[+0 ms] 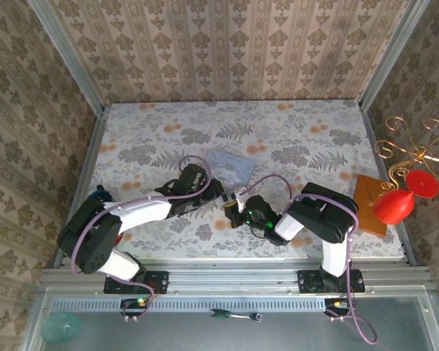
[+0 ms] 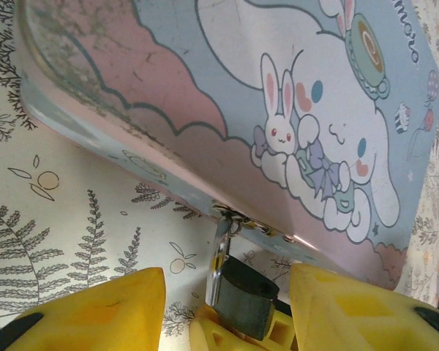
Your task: Unlock the padlock with the key
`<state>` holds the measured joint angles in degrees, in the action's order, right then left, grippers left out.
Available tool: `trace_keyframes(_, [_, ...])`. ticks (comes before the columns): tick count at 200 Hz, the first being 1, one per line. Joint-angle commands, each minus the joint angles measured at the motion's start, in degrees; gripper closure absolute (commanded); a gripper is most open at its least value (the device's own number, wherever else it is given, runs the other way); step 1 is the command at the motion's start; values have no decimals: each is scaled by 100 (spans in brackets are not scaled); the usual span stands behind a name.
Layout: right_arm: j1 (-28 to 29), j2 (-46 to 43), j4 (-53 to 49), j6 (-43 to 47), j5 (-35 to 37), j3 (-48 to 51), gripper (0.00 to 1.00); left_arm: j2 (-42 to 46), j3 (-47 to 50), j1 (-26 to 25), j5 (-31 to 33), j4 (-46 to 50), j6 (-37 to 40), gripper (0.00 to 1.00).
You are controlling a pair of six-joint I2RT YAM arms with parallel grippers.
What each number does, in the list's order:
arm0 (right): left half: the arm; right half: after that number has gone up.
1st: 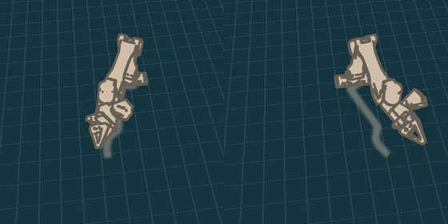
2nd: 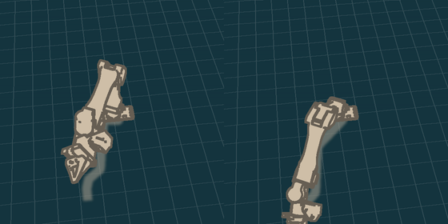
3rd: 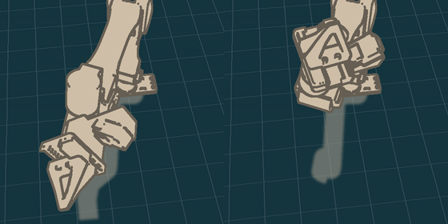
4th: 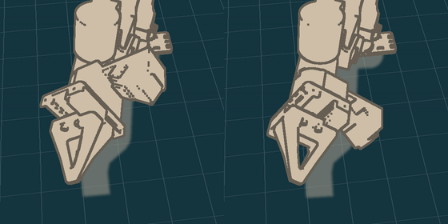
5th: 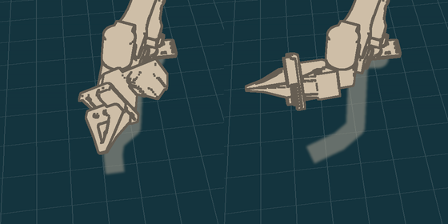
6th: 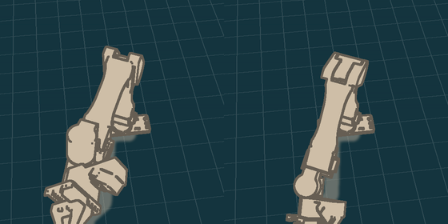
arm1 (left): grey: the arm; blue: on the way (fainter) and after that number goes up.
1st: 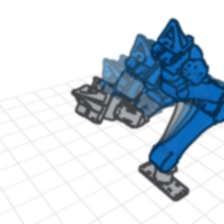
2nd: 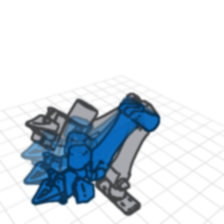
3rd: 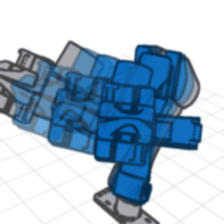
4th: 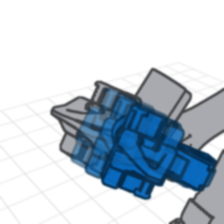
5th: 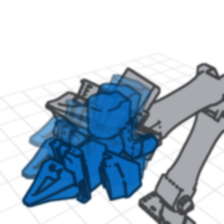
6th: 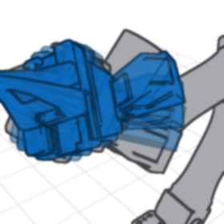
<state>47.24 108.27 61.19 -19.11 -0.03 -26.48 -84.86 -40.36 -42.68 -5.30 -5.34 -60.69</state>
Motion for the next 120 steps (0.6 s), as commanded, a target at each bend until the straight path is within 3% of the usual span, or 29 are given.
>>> trace_keyframes(1, [11, -139, -181, 48, 59, -121, 100, -164, -144, -32, 71, 201, 226, 51])
trace_keyframes(35, [13, -250, -358, -32, -175, -172, 100, -487, -256, -48, -4, 87, 249, 61])
trace_keyframes(76, [4, -423, -547, -53, -181, -67, 100, -836, -476, -113, -80, -6, 259, 66])
trace_keyframes(120, [-147, -629, -663, 69, -304, 158, 83, -1032, -646, -205, -164, 56, 316, 68])
